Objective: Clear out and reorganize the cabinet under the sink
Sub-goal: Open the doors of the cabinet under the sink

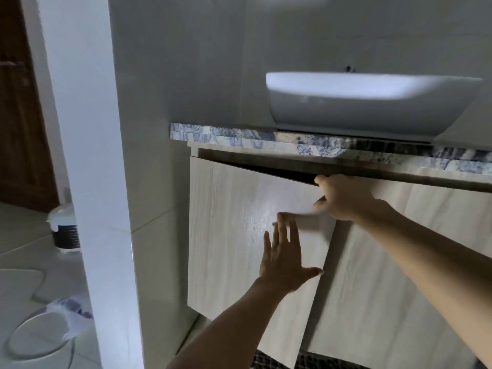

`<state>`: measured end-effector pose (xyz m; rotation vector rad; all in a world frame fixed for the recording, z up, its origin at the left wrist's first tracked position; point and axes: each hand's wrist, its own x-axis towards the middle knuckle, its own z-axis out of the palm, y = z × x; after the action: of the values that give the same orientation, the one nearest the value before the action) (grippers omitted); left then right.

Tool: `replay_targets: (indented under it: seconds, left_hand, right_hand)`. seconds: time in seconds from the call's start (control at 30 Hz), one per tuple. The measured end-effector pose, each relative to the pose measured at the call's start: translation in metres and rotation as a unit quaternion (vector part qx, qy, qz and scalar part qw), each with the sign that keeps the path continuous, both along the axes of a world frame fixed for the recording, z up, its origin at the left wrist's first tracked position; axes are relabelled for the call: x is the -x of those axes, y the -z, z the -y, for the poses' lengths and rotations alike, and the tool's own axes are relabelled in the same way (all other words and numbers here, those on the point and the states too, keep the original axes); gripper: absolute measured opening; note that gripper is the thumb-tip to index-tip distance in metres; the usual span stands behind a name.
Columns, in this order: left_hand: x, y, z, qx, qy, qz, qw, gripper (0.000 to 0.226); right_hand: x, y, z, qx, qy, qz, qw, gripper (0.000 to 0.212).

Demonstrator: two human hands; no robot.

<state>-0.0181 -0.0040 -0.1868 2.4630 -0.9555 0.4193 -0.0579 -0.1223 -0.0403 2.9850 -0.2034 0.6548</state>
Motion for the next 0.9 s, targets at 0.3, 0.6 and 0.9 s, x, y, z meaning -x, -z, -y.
replay_targets:
  seconds: [0.3,0.6,0.9]
  left_hand:
    - [0.043,0.007,-0.031,0.056,-0.059,-0.043,0.996,0.115]
    - [0.068,0.040,-0.076,0.066,-0.072,-0.108,0.989,0.116]
    - [0.091,0.070,-0.130,0.190,-0.057,-0.157,0.967,0.110]
  right_hand:
    - [0.028,0.006,-0.056,-0.059,-0.066,0.088,0.992,0.031]
    - [0.040,0.008,-0.113,-0.084,-0.097,0.188,0.974,0.037]
    - [0.059,0.026,-0.179,-0.080,-0.127,0.233,0.961,0.025]
